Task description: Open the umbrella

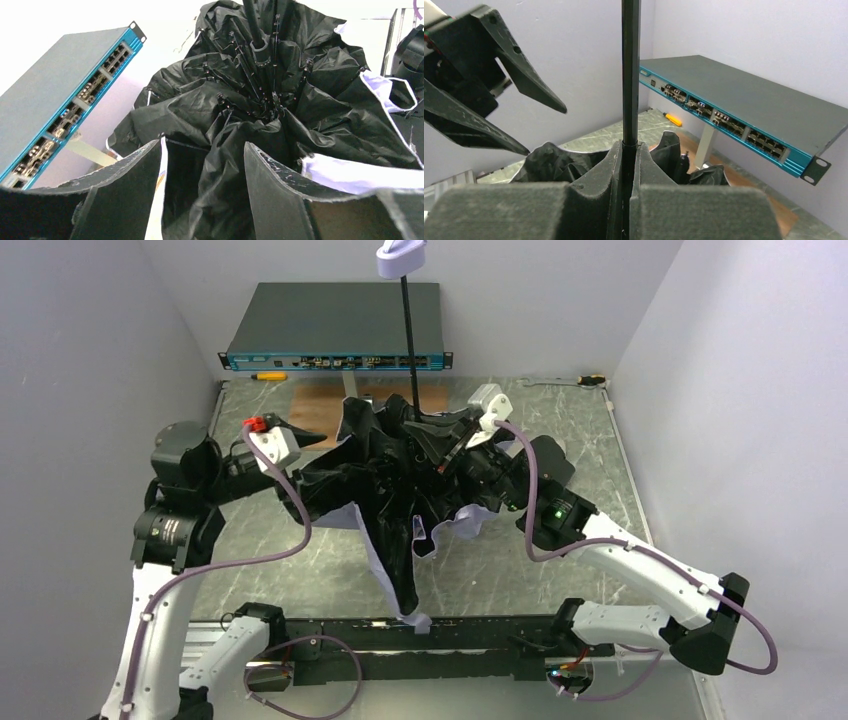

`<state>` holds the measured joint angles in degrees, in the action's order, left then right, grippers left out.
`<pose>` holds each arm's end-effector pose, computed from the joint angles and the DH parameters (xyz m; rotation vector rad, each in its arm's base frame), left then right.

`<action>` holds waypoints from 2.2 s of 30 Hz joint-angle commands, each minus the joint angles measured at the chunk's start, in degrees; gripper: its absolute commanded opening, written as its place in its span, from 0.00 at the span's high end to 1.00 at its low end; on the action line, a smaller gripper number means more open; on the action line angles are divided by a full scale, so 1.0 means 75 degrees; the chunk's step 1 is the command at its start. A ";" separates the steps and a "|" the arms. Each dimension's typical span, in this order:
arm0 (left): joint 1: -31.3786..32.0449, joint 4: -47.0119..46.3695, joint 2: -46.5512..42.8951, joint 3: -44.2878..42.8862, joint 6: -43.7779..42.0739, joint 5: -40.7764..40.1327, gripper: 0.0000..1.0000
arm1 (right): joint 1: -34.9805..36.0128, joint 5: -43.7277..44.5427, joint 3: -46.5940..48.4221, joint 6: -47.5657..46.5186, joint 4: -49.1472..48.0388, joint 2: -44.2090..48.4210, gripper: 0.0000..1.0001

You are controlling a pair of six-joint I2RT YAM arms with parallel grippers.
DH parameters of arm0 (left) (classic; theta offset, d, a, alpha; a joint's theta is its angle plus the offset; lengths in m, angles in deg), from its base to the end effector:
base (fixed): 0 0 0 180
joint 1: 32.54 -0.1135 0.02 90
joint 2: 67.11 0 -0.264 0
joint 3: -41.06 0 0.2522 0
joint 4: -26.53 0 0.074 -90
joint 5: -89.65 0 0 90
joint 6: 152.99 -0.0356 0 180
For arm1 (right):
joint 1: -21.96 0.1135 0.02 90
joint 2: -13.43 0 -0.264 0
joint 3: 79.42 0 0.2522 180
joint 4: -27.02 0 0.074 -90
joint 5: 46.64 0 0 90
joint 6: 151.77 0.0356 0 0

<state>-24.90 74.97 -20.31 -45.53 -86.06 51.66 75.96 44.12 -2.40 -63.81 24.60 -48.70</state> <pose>0.1230 -0.0448 0.4529 1.0465 1.3346 -0.5757 0.1444 0.1979 0.4443 -0.6036 1.1594 0.7704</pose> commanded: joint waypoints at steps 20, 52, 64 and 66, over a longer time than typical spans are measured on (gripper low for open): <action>0.3516 -0.0910 0.1556 0.1410 -0.1598 -0.2384 0.42 | 0.0076 -0.1041 -0.0916 -0.0033 -0.2871 0.0483 1.00; 0.3007 -0.3836 0.1786 -0.1110 0.4221 -0.0738 0.14 | 0.0074 -0.1043 -0.1673 -0.0283 -0.2634 0.0244 1.00; 0.3229 -0.4732 0.2513 -0.1402 0.4829 -0.1315 1.00 | 0.0046 -0.0924 -0.1731 -0.0633 -0.1956 0.0244 0.90; 0.3211 -0.4132 0.2507 -0.1578 0.4476 -0.1397 1.00 | -0.0045 -0.0920 -0.1774 -0.0828 -0.1221 0.0404 0.59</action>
<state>-0.82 42.97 -1.03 -52.97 -51.09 42.85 76.16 36.97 -17.39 -67.20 12.79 -48.96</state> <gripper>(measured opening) 0.049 0.192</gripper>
